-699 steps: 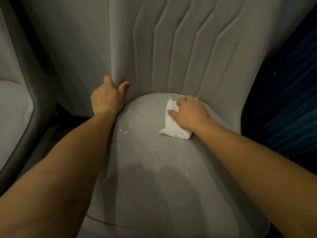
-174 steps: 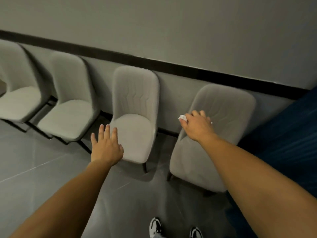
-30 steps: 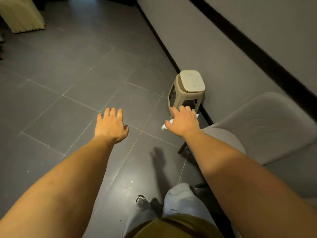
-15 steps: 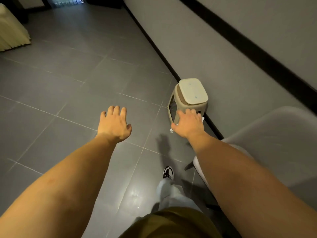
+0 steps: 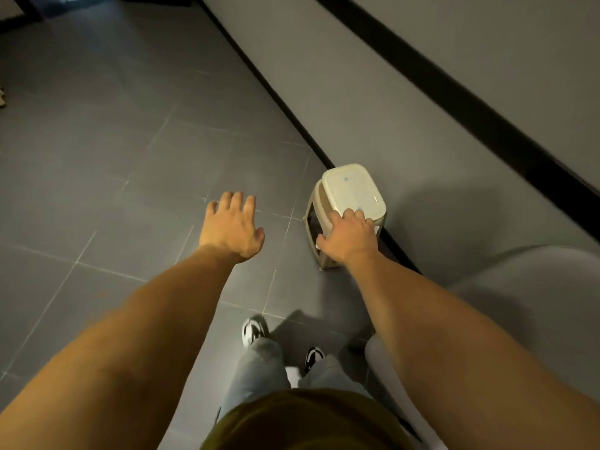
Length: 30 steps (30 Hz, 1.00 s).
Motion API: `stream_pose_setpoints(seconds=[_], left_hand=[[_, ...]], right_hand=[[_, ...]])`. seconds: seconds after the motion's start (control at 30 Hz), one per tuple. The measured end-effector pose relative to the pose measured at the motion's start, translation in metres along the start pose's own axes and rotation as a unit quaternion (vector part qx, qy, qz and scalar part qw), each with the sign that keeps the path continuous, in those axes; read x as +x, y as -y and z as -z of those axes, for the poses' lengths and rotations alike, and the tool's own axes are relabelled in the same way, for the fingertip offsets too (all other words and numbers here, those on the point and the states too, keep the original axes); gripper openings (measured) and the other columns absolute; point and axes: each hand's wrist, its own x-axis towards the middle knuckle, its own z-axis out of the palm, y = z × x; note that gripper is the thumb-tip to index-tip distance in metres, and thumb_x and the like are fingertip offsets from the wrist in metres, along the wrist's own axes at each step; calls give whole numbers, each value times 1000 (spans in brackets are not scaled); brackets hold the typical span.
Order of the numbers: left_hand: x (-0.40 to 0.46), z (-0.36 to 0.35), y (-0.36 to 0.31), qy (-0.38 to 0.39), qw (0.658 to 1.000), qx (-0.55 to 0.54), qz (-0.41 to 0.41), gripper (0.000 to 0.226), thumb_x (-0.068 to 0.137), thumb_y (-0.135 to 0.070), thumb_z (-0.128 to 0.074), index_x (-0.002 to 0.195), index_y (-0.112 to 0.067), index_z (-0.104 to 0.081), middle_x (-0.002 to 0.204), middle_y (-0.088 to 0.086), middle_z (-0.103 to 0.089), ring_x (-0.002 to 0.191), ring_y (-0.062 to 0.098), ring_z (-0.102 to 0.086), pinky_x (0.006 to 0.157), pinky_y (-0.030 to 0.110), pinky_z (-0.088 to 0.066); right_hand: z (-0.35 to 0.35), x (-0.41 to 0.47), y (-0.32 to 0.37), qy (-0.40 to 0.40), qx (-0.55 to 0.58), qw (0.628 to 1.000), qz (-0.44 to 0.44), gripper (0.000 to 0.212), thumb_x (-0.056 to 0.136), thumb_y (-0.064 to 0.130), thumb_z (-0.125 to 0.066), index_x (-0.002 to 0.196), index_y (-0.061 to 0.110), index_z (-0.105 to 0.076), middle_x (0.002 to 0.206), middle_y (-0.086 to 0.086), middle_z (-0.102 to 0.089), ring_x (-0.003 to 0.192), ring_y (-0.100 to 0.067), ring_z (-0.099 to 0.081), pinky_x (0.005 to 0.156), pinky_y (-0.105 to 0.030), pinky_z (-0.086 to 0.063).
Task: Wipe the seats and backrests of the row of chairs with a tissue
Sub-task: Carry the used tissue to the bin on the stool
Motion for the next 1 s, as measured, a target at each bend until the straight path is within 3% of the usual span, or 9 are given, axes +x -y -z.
stream_pose_setpoints(seconds=[0.27, 0.57, 0.77, 1.0], left_hand=[[161, 1, -3, -3, 995, 8, -99, 70, 86, -54, -41, 143, -14, -32, 144, 12, -40, 135, 32, -31, 108, 51, -32], [327, 17, -29, 10, 962, 71, -262, 73, 89, -55, -38, 149, -14, -25, 151, 12, -33, 141, 32, -23, 112, 52, -26], [361, 23, -75, 5, 938, 59, -340, 69, 89, -53, -41, 145, -17, -29, 147, 9, -38, 139, 29, -26, 112, 52, -26], [367, 24, -113, -21, 921, 73, -382, 71, 92, -54, -39, 150, -17, -20, 155, 10, -28, 144, 30, -18, 116, 53, -20]], right_hand=[[11, 79, -48, 13, 27, 991, -131, 56, 90, 55, -47, 137, 24, -46, 127, -10, -52, 119, -31, -44, 99, -47, -36], [27, 143, -64, -23, 116, 940, -320, 59, 90, 52, -48, 140, 21, -46, 131, -13, -53, 123, -33, -43, 101, -44, -34], [27, 152, -76, -36, 134, 919, -368, 55, 91, 50, -50, 136, 19, -48, 127, -13, -54, 120, -32, -45, 98, -43, -35], [18, 167, -104, -26, 164, 911, -379, 54, 90, 47, -52, 135, 19, -48, 127, -13, -54, 121, -32, -44, 100, -43, -36]])
